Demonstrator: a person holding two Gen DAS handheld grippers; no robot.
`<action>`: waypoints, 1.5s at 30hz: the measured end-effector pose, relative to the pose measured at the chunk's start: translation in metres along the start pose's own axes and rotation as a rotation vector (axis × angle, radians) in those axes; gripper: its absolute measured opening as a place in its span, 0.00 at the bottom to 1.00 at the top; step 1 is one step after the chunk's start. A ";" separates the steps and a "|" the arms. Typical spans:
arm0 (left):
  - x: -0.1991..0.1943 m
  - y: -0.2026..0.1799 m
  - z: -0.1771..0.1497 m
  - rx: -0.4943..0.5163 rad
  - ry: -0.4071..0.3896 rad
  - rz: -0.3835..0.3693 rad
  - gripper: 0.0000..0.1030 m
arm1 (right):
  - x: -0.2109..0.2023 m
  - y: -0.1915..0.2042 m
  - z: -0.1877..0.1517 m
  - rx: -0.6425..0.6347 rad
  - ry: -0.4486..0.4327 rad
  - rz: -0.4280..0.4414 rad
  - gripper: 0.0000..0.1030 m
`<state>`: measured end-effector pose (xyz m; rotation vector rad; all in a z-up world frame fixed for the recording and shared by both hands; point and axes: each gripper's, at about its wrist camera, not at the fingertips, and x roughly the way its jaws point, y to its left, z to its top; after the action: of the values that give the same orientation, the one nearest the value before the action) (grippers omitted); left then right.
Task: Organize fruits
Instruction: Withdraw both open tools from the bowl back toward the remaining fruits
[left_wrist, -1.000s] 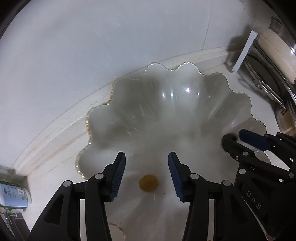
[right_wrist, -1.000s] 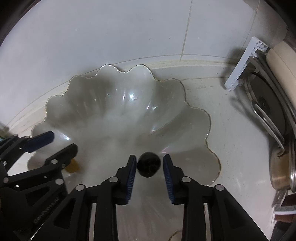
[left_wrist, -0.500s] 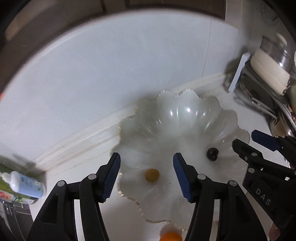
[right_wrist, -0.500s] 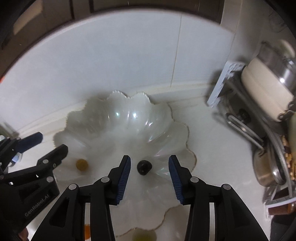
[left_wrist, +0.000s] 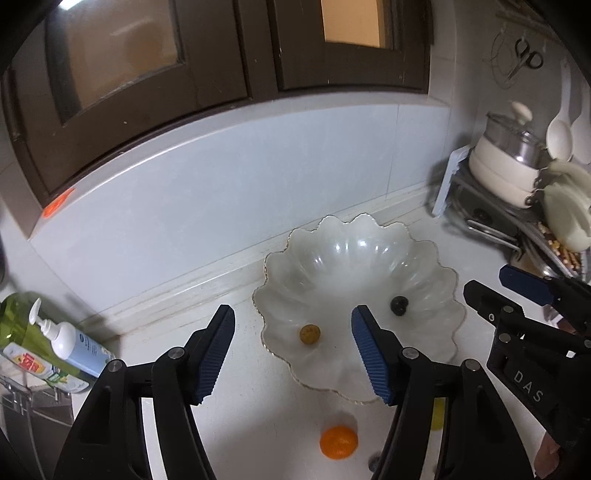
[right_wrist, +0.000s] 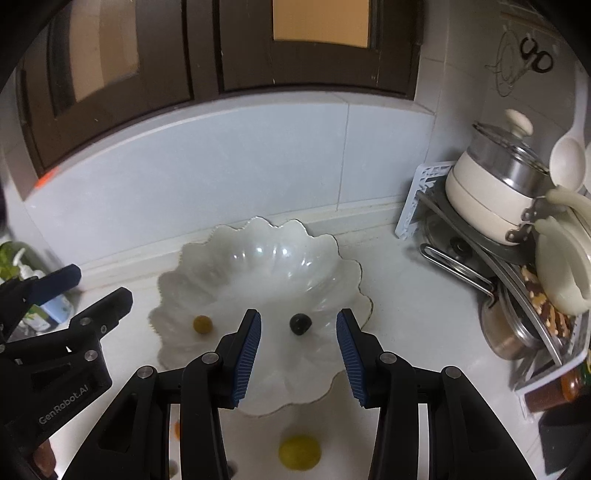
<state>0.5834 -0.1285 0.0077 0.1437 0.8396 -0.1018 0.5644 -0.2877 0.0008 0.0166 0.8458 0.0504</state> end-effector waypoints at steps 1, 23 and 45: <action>-0.005 0.001 -0.002 -0.003 -0.008 -0.002 0.63 | -0.006 0.001 -0.002 0.001 -0.008 0.003 0.42; -0.098 0.010 -0.069 -0.016 -0.165 -0.015 0.66 | -0.094 0.017 -0.063 -0.009 -0.149 -0.001 0.42; -0.110 0.016 -0.150 -0.047 -0.096 -0.049 0.66 | -0.120 0.032 -0.136 -0.051 -0.138 -0.021 0.42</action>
<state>0.4024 -0.0839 -0.0078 0.0731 0.7493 -0.1333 0.3821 -0.2628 0.0019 -0.0357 0.7061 0.0506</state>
